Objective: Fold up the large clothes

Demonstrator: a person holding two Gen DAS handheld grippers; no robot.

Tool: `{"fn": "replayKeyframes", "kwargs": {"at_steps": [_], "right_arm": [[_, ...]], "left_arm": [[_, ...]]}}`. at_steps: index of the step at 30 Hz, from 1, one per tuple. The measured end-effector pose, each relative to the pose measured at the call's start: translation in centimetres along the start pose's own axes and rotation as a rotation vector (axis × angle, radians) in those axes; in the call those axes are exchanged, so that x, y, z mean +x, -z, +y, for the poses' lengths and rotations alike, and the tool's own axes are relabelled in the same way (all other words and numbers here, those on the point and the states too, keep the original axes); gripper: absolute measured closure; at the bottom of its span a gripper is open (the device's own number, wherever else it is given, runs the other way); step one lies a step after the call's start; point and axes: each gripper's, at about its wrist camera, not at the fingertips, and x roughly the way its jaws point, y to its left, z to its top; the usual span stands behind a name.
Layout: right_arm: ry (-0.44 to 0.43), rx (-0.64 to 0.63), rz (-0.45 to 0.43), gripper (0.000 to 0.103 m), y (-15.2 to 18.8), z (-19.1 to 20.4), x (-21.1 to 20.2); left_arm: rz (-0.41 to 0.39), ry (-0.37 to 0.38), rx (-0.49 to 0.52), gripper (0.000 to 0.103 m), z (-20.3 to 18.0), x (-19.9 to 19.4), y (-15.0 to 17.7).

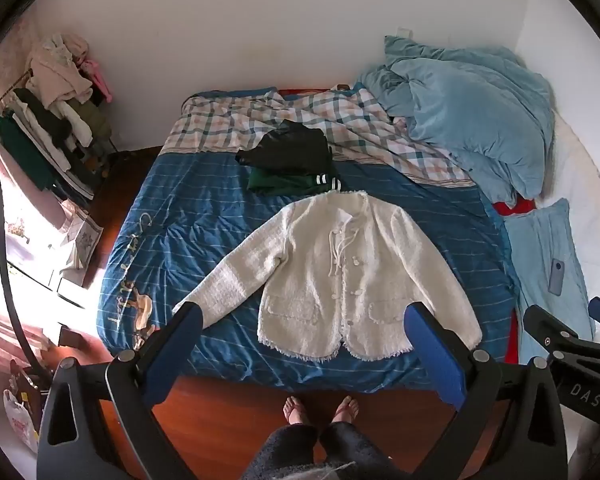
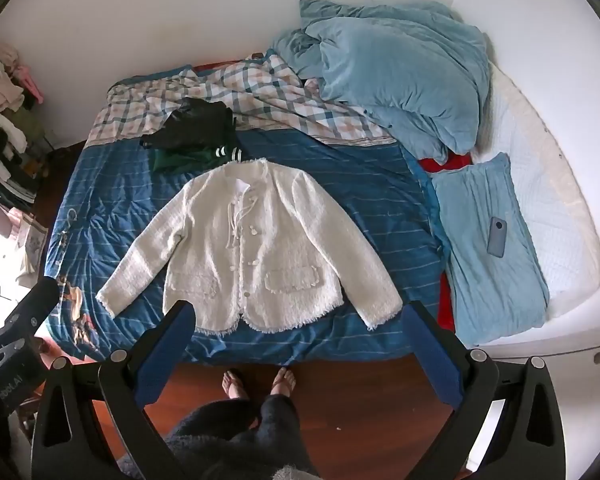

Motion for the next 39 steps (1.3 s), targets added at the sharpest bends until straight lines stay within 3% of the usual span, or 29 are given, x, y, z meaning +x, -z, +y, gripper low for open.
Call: {"fn": "replayKeyframes", "kwargs": {"at_steps": [39], "right_arm": [[0.003,-0.001,-0.003,0.0,-0.4,0.8,-0.4]], "left_arm": [[-0.006,0.011,-0.006,0.0,0.1,0.0,0.1]]}}
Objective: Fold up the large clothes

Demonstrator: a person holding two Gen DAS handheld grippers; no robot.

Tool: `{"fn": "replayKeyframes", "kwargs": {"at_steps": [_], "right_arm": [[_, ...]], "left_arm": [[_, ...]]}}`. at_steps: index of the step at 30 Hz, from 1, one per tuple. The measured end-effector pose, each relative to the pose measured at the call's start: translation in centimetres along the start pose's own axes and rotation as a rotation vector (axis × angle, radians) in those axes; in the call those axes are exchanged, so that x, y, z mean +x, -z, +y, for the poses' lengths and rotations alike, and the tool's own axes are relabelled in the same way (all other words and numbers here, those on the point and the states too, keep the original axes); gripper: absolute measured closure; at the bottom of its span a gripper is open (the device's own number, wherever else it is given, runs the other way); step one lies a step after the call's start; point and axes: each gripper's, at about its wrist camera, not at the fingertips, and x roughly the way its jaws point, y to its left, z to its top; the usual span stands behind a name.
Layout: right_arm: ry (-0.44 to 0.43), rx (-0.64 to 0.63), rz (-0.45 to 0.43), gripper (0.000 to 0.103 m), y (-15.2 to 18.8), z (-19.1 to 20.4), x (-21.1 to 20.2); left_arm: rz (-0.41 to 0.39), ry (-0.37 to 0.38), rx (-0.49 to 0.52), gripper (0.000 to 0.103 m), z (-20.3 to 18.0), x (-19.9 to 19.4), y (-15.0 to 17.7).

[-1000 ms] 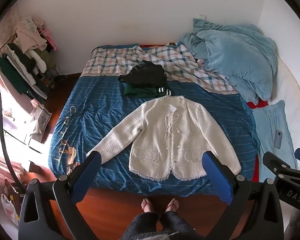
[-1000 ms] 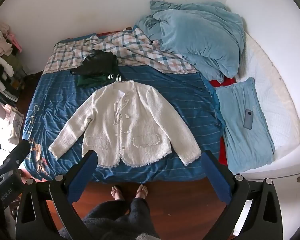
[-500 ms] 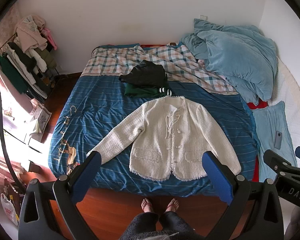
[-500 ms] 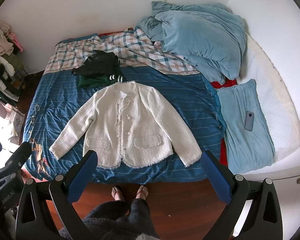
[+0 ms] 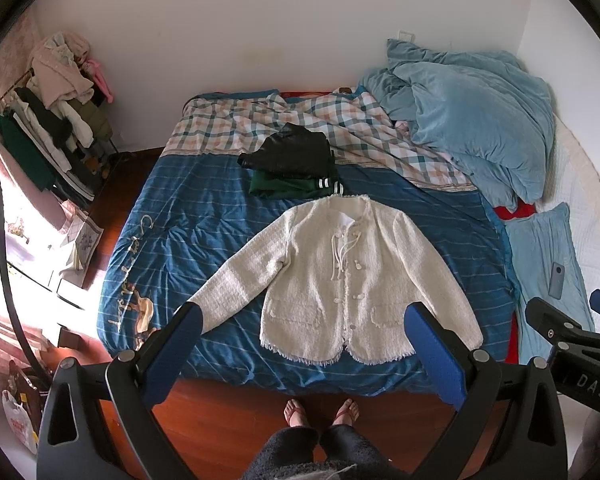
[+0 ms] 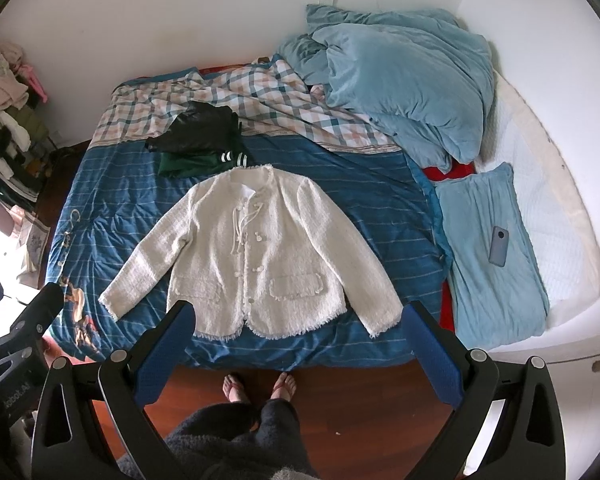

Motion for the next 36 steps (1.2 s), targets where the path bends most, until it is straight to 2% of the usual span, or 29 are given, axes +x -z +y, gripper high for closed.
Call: {"fn": "replayKeyframes", "kwargs": {"at_steps": [12,20,23,36], "right_arm": [[0.001,-0.002,-0.002,0.0,-0.3,0.4,-0.2],[0.001,-0.002,-0.001,0.0,-0.2,0.9,-0.3],[-0.003,-0.001,0.001,0.0,-1.3,1.4,-0.6],[-0.002,0.0,0.001,0.0,-0.5,0.9,-0.3]], "left_arm": [[-0.003,-0.002,0.001,0.0,0.0,0.0,0.0],[0.007,0.0,-0.003,0.0,1.2,0.0,-1.9],[0.003,-0.001,-0.002,0.0,0.8,0.0,-3.0],[0.002,-0.001,-0.004,0.0,0.6,-0.1,-2.5]]}}
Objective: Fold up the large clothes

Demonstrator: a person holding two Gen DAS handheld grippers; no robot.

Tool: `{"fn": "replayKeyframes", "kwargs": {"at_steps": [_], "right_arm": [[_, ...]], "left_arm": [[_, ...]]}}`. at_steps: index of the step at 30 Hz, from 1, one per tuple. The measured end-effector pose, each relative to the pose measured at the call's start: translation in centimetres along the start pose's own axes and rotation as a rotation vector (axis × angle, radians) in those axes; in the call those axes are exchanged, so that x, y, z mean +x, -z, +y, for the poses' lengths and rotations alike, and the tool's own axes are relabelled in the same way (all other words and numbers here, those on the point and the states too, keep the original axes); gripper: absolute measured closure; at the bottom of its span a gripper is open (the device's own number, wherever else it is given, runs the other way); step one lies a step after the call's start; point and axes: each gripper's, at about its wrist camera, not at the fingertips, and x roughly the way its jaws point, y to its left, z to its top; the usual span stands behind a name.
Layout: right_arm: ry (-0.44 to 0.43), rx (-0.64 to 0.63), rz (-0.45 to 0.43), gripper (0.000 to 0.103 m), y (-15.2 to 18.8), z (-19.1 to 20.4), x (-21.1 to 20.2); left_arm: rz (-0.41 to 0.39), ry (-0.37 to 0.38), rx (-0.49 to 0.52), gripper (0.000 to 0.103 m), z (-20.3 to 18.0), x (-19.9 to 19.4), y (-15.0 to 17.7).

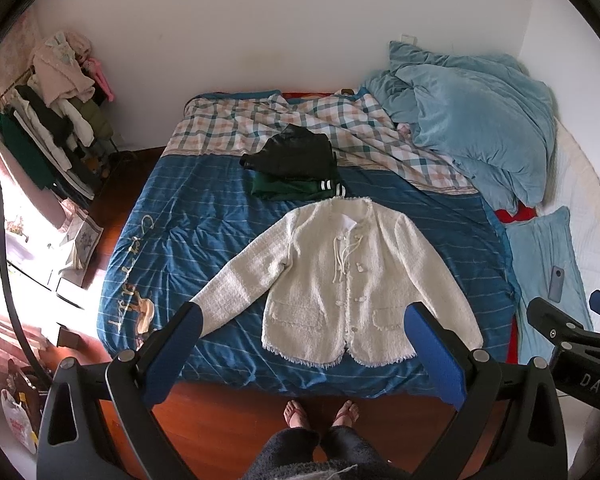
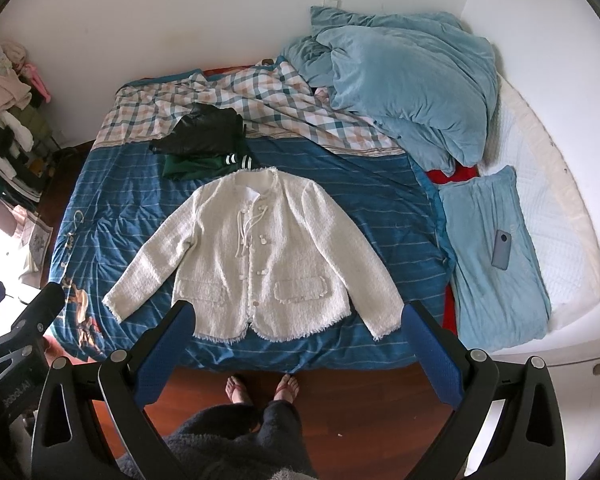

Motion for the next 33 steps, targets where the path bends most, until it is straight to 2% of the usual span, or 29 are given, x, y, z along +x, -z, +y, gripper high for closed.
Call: {"fn": "replayKeyframes", "kwargs": {"at_steps": [4,20,26,29,31,33], "right_arm": [[-0.001,-0.003,0.001,0.0,-1.6,1.7,-0.9],[0.0,0.004,0.006,0.0,-1.9,1.8,-1.1],[-0.011,0.027,0.015,0.0,-1.3,1.6,0.5],[-0.036,0.09,-0.01,0.0,-1.2,0.8,2.5],[-0.051,0.143,-0.05,0.0,-1.1,-0.6,4.4],[-0.022,0.199,-0.041,0.0,-1.2,-2.4,6.9]], "left_arm": [[-0.005,-0.002,0.001,0.0,0.0,-0.1,0.3],[-0.005,0.002,0.003,0.0,-0.1,-0.1,0.4],[-0.011,-0.001,0.004,0.0,-0.1,0.0,0.5],[-0.054,-0.032,0.002,0.0,-0.1,1.6,0.1],[-0.054,-0.07,0.008,0.0,-0.3,3.9,-0.2],[-0.047,-0.099,0.012,0.0,-0.6,7.2,-0.6]]}}
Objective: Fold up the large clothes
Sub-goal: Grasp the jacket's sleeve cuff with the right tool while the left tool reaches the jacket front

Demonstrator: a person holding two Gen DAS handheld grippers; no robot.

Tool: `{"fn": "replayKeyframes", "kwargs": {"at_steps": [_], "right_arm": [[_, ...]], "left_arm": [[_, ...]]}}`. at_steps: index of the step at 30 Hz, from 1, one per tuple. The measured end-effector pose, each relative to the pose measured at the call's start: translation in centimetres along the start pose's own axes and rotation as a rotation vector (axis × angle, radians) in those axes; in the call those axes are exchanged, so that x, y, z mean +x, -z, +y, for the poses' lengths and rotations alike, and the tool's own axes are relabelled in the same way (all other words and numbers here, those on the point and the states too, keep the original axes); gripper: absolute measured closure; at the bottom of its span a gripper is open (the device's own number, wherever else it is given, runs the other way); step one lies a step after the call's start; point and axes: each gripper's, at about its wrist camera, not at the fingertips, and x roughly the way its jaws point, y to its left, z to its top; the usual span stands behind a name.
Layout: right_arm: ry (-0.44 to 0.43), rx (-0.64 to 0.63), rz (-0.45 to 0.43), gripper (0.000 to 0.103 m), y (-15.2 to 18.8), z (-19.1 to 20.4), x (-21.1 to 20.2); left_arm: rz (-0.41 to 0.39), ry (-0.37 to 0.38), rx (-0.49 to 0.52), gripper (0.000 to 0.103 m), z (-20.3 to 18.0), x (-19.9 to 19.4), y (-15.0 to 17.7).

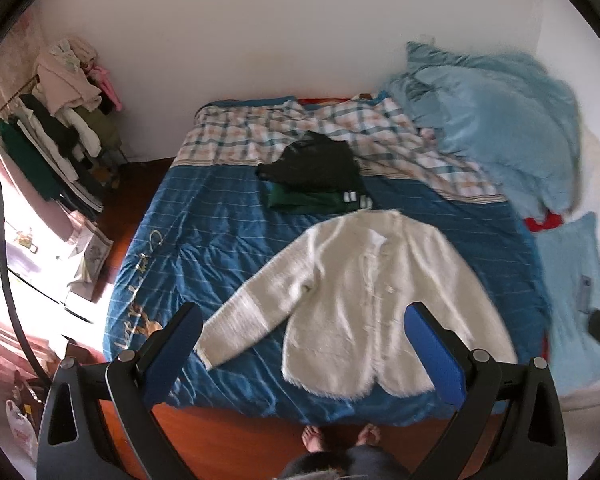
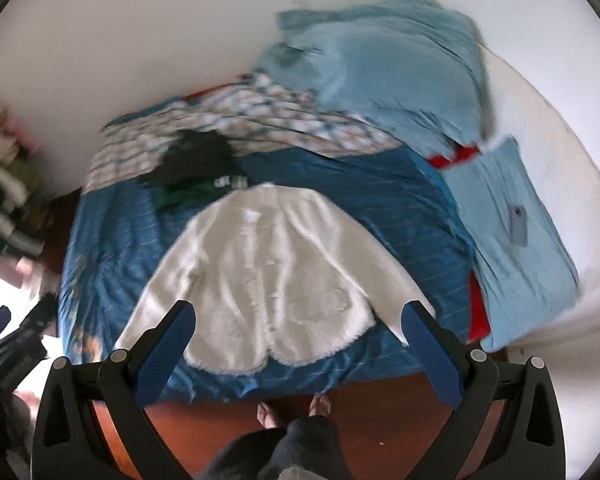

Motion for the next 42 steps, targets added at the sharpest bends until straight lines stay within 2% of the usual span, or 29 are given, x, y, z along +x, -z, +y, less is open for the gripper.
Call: {"fn": "replayKeyframes", "kwargs": {"at_steps": [4,6,9,15,19,22,27,28,29,30,31,32,33,38,40,42], "right_arm": [[0.078,0.174,0.03,0.0,-0.1,-6.1,7.2],[0.114,0.268,0.072,0.007,0.2,-10.2,12.0],[0.14,0.375,0.141,0.012,1.8,-16.0,19.4],[0.089,0.567,0.284,0.012,6.8,-27.5,34.1],[0.065,0.726,0.406,0.012,12.0,-34.7,43.5],[0.039,0.828,0.459,0.012,15.9,-38.6,49.2],[-0.005,0.982,0.514,0.012,20.8,-40.7,55.4],[-0.039,1.007,0.516,0.012,21.4,-40.6,56.8],[-0.054,1.023,0.51,0.014,21.7,-40.3,57.5],[-0.043,1.022,0.5,0.034,21.7,-40.0,58.0],[-0.04,1.007,0.477,0.045,21.4,-39.5,58.1],[0.0,0.975,0.468,0.061,20.8,-38.8,57.9],[0.022,0.955,0.456,0.088,20.4,-38.4,57.6],[0.089,0.894,0.33,0.089,17.3,-36.2,52.1],[0.072,0.905,0.274,0.089,15.6,-35.1,49.3],[0.016,0.893,0.196,0.09,12.5,-33.9,46.4]], "left_arm": [[0.061,-0.042,0.026,0.0,-2.1,6.8,-0.3],[0.086,-0.047,0.044,0.0,-3.2,10.0,-0.2],[0.116,-0.077,0.063,0.0,-5.6,15.3,0.6],[0.215,-0.115,0.087,0.0,-9.7,26.5,2.2],[0.324,-0.14,0.118,0.0,-12.5,33.8,4.7],[0.375,-0.161,0.151,0.0,-14.1,38.0,6.4],[0.413,-0.179,0.21,0.0,-16.3,43.4,8.1],[0.42,-0.179,0.216,0.0,-16.6,44.1,8.5],[0.426,-0.18,0.219,0.0,-16.8,44.8,8.7],[0.432,-0.183,0.225,0.0,-17.0,45.6,8.9],[0.436,-0.186,0.231,0.0,-17.2,46.2,9.0],[0.437,-0.187,0.235,0.0,-17.1,46.5,9.1],[0.433,-0.188,0.238,0.0,-17.2,46.8,9.0],[0.412,-0.183,0.24,0.0,-16.2,46.9,8.1],[0.407,-0.183,0.224,0.0,-15.5,46.7,7.6],[0.42,-0.179,0.204,0.0,-14.2,46.4,7.1]]}}
